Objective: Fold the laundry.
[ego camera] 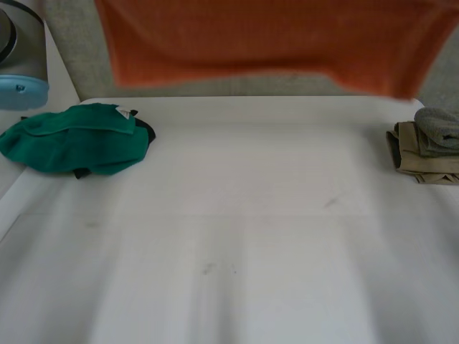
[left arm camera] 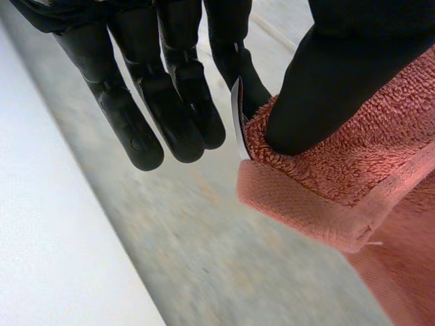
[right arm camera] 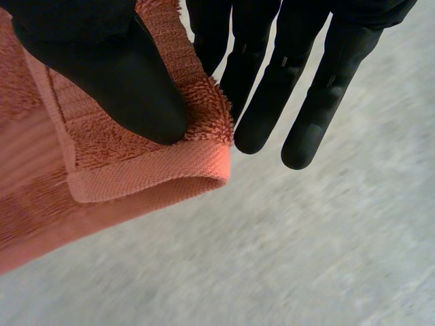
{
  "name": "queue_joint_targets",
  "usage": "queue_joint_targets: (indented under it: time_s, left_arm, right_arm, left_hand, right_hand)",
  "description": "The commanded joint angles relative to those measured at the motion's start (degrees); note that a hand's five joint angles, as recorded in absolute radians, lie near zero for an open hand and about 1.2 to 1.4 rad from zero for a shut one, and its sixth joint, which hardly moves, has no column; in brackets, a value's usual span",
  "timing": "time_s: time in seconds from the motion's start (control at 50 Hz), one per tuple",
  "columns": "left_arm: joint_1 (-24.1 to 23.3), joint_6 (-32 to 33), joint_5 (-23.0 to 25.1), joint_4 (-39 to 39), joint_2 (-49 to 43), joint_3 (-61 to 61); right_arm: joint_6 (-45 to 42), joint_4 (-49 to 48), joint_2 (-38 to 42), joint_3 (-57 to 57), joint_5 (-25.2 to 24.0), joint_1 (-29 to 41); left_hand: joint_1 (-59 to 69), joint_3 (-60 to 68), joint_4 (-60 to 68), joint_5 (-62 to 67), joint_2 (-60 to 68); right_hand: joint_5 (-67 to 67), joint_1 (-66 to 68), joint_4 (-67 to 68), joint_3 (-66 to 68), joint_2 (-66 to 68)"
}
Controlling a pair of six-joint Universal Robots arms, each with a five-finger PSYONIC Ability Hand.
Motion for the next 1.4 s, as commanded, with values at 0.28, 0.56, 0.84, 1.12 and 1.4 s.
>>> queue_joint_targets:
  time_s: [0.28,0.56,0.84,1.12,1.4]
  left_arm:
    - [1.2,-0.7,-1.5,-3.6,1.6,-29.2]
    - [0.4,-0.5,-1.3,-7.7,-5.0,-44.5]
    - [2.2,2.2,-0.1,-11.7,10.0,-58.8]
    - [2.1,2.7,4.7,-2.4,13.2,-63.3]
    - [6.8,13.7,17.5,-3.1,26.7,-77.2]
  right_arm:
    - [0.4,18.2,6.4,7.8,-4.8,0.9]
    - [0.0,23.9,16.4,15.0,-4.5,0.8]
    - [-4.6,32.1,4.2,28.5,-5.1,-2.0]
    - [-1.0,20.3,5.9,33.6,-4.7,-2.8]
    - [0.6,20.0,-11.7,47.6,-13.8,-9.1]
  left_hand:
    - [14.1,11.6,11.2,15.0,11.5]
    - [14.1,11.6,11.2,15.0,11.5]
    - [14.1,11.6,11.2,15.0,11.5]
    - [-35.7,-38.1,-38.6,-34.8,-38.3]
    - [-20.4,-22.8,-23.3,-19.5,-23.0]
  right_hand:
    - [12.6,16.1,11.5,11.8,12.5]
    - [12.6,16.1,11.5,11.8,12.5]
    - [12.6,16.1,11.5,11.8,12.5]
    - [-35.1,-31.6,-36.2,-35.9,-35.2]
    - [-48.2,-44.7,-49.4,-49.0,-48.3]
